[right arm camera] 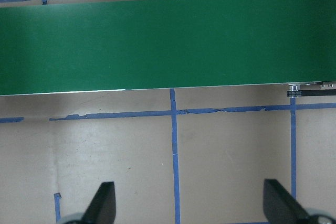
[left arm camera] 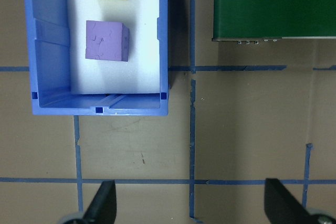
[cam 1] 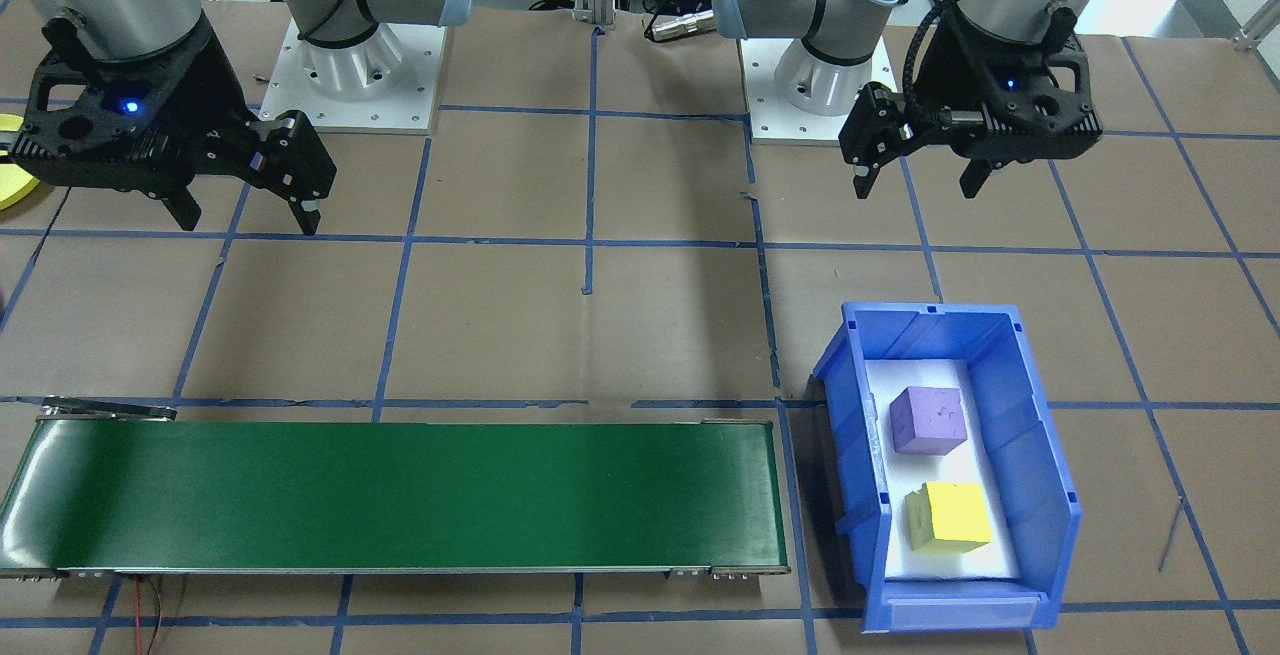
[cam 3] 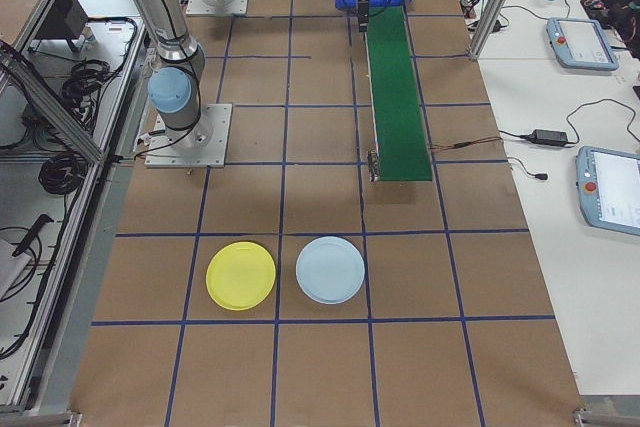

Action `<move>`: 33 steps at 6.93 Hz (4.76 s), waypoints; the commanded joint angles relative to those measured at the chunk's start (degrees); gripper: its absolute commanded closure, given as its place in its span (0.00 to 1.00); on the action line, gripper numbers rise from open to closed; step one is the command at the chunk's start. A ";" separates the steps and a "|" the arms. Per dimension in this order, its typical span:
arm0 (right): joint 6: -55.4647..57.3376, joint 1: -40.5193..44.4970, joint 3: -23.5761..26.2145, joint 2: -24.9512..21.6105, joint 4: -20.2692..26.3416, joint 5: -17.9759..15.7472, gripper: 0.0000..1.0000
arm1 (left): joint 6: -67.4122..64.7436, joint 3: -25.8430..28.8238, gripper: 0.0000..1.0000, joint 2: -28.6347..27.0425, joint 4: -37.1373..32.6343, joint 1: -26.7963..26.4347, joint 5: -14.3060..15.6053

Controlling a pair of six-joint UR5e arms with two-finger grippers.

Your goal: Move block left to right into plate

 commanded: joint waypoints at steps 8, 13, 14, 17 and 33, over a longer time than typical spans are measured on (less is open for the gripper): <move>-0.06 -0.02 0.09 0.00 0.00 0.06 0.00 | 13.39 -6.18 0.00 -21.25 22.43 9.14 -0.41; -0.06 0.06 0.18 0.00 0.00 0.06 0.00 | 12.60 -9.09 0.35 -25.47 25.11 9.14 -0.23; -0.06 0.06 0.18 0.00 0.00 0.06 0.00 | 13.29 -8.84 0.64 -25.65 25.02 9.14 0.20; -0.06 0.06 0.18 0.00 0.00 0.06 0.00 | 9.79 -6.91 0.69 -18.39 17.57 9.05 0.21; -0.06 0.06 0.18 0.00 0.00 0.06 0.00 | -7.62 2.34 0.06 -29.17 30.55 -11.60 -3.66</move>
